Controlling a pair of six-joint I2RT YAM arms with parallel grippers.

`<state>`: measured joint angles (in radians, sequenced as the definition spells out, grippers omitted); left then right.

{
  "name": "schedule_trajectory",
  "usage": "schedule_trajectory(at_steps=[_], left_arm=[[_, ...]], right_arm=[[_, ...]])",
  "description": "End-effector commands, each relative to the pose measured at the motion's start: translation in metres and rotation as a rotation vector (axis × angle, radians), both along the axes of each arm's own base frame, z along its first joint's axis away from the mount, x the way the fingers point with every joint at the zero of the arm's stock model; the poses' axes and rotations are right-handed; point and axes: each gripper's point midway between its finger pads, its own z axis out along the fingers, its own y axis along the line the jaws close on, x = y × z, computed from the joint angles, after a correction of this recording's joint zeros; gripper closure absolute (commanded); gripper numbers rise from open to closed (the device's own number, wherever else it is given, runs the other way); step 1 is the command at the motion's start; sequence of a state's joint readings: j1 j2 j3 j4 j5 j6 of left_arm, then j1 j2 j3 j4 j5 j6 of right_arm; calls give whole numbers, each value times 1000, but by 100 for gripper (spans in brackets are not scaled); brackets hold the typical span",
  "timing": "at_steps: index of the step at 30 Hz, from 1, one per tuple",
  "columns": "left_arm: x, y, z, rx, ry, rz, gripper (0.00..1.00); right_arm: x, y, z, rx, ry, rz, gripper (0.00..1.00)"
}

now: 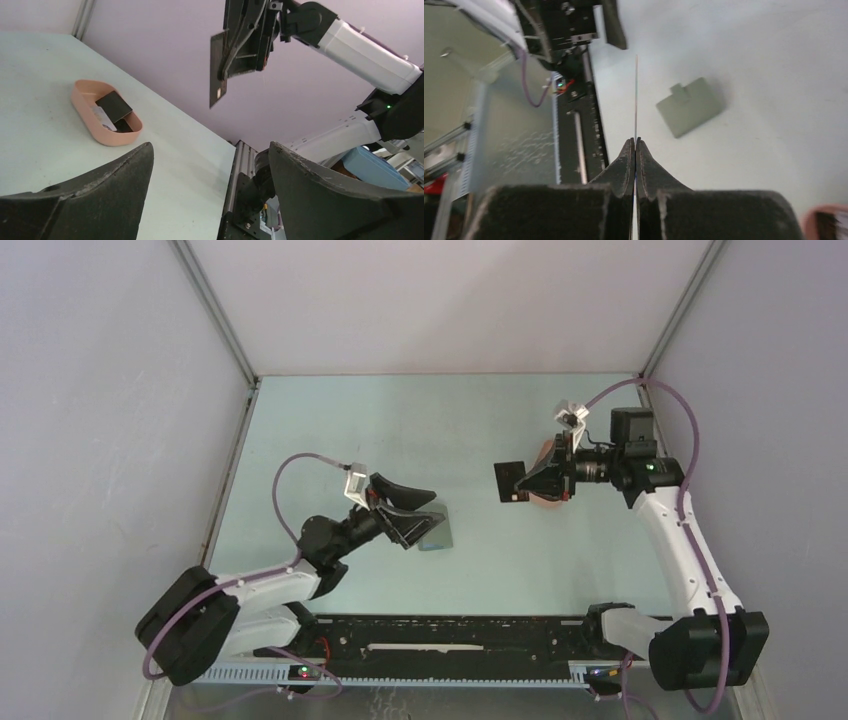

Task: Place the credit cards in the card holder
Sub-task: Adjust the credit card in the storage box, then insert the credit card into the card holder.

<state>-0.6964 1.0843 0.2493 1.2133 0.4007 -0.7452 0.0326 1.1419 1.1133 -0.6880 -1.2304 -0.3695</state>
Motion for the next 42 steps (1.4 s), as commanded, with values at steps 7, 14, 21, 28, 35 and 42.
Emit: schedule_trajectory(at_steps=[7, 14, 21, 28, 35, 42], left_arm=[[-4, -28, 36, -113, -59, -80, 19], [-6, -58, 46, -117, -72, -131, 28], [1, -78, 48, -115, -50, -177, 47], [-3, -88, 42, -92, -40, -240, 100], [-13, -79, 22, -19, -45, -235, 100], [-17, -79, 6, 91, -43, -243, 100]], right_arm=[[-32, 25, 2, 166, 50, 230, 100], [-39, 40, -5, 169, 93, 301, 100], [-42, 47, -12, 150, 101, 316, 100], [-44, 49, -14, 134, 86, 314, 93], [-40, 45, -5, 97, 25, 272, 35], [-42, 46, 2, 105, 48, 272, 37]])
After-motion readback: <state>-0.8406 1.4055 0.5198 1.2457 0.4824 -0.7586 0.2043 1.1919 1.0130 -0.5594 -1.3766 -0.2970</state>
